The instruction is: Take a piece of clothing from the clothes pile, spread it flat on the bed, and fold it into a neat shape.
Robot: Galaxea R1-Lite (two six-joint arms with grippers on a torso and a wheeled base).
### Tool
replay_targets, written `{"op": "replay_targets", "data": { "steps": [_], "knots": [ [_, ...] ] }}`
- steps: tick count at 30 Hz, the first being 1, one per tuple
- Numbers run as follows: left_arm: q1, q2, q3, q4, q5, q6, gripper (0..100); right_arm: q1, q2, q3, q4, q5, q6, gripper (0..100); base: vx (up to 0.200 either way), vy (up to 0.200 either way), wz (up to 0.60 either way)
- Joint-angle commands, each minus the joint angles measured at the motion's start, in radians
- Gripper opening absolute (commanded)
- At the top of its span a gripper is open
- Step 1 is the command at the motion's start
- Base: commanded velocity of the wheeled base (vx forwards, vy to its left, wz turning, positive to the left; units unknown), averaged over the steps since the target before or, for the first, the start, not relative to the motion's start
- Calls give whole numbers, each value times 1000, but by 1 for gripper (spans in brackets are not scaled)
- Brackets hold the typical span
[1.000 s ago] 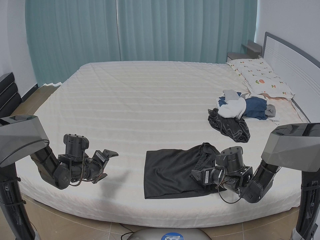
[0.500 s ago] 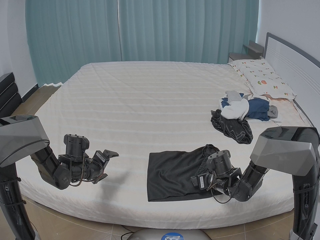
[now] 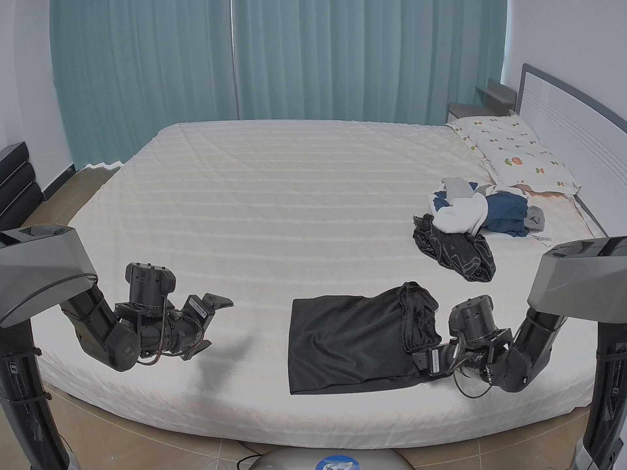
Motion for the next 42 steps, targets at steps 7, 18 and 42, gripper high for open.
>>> {"op": "replay_targets", "data": {
  "steps": [7, 18, 42],
  "knots": [
    [0, 3, -2, 1, 0, 0, 100, -139, -66, 255, -213, 85, 3, 100, 0, 0, 0],
    [0, 3, -2, -1, 0, 0, 100, -241, -50, 420, -376, 149, -7, 100, 0, 0, 0],
    [-3, 10, -3, -1, 5, 6, 100, -122, 26, -190, -115, 258, 300, 100, 50, 0, 0]
  ]
}}
